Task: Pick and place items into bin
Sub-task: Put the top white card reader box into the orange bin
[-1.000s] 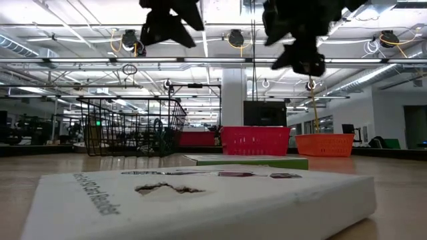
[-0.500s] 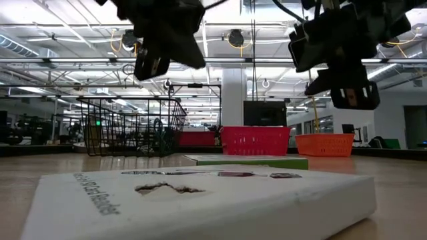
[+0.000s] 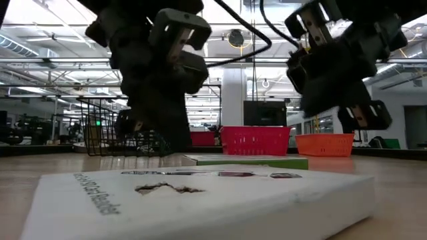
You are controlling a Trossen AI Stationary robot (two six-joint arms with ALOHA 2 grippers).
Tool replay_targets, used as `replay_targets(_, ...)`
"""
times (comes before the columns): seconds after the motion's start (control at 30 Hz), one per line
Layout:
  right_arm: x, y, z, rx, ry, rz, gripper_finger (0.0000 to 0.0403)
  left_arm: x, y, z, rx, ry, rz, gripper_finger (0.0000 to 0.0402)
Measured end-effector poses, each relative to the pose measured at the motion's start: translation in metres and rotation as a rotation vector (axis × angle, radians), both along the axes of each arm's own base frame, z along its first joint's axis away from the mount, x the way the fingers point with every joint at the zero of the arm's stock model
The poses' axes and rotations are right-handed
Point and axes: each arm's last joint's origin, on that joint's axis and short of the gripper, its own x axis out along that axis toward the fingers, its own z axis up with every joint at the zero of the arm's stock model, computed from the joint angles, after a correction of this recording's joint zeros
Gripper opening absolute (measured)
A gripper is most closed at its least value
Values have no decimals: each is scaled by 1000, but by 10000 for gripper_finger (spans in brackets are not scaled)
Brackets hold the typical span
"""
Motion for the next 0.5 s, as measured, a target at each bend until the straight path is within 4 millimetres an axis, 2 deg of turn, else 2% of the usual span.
replay_targets(0.2,1,2,-17,9,82,-2,2,1,-1,-5,-38,39,11,4)
replay_targets(0.5,4,-1,-38,5,185,-27,0,2,0,-4,-43,26,34,5)
